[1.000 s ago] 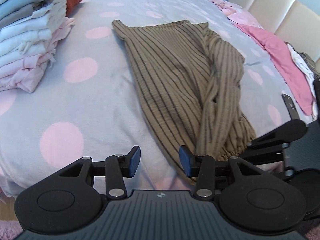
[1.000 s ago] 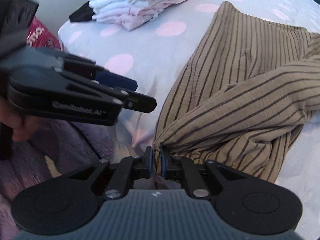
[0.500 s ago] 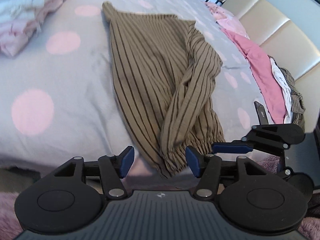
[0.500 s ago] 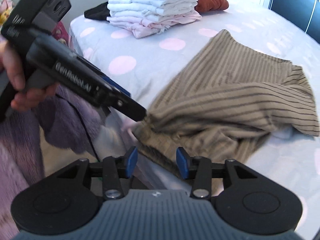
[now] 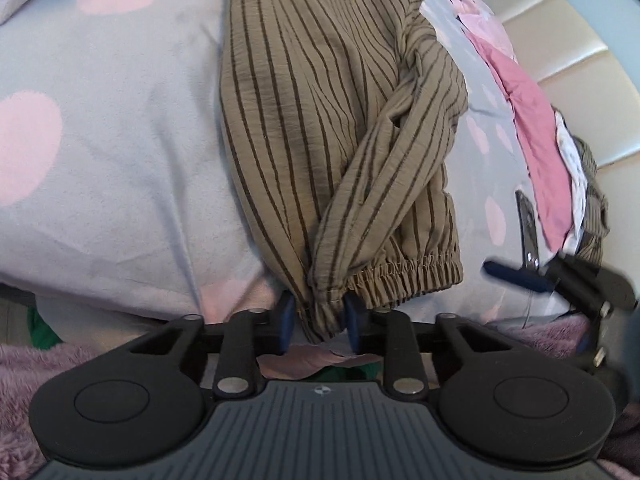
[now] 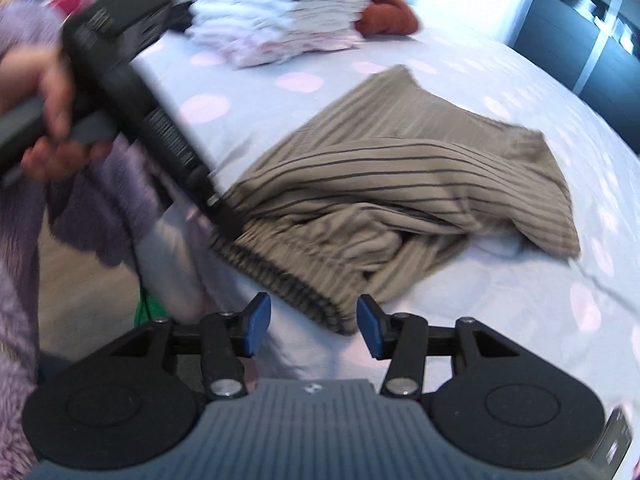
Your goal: Fold clothes
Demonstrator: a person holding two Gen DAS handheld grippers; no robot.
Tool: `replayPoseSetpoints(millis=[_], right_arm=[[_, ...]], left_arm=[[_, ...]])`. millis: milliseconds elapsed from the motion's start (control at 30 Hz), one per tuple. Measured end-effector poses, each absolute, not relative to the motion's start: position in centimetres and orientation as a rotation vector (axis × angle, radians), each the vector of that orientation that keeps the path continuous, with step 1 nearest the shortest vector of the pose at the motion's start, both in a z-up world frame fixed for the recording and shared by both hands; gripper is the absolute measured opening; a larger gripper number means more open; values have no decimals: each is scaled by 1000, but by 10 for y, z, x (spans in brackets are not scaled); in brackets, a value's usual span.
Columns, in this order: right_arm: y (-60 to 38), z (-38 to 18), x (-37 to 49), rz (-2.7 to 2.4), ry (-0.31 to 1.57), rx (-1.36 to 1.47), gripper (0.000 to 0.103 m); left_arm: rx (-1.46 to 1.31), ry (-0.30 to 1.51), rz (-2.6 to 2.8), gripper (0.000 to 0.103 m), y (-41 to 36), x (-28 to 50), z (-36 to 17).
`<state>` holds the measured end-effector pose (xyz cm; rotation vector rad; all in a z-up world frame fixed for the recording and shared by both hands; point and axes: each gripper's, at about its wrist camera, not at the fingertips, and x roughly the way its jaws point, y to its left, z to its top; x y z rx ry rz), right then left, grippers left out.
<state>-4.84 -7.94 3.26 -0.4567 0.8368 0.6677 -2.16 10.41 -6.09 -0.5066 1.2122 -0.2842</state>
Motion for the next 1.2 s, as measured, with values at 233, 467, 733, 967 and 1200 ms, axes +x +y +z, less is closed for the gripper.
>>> replayPoseSetpoints(millis=[233,467,733,967,1200], right_arm=[[-116,58,25,478,820,-472,49],[-147,64,115,428,830,-529,47],[-163,91,235,456,913,-396,50],[-149,75,315,541,1048,-353,46],[-146,49,352,660,1248,-214,5]], left_arm=[[-413,1249,-266,19,92,-14,-56],[-399,1309,-243,19,86,-4,-56],[-411,1386,-212,20,81,10,-59],[-410,1410,-213,20,77,15,-62],[-441,1417,-225,22,82,21,-66]])
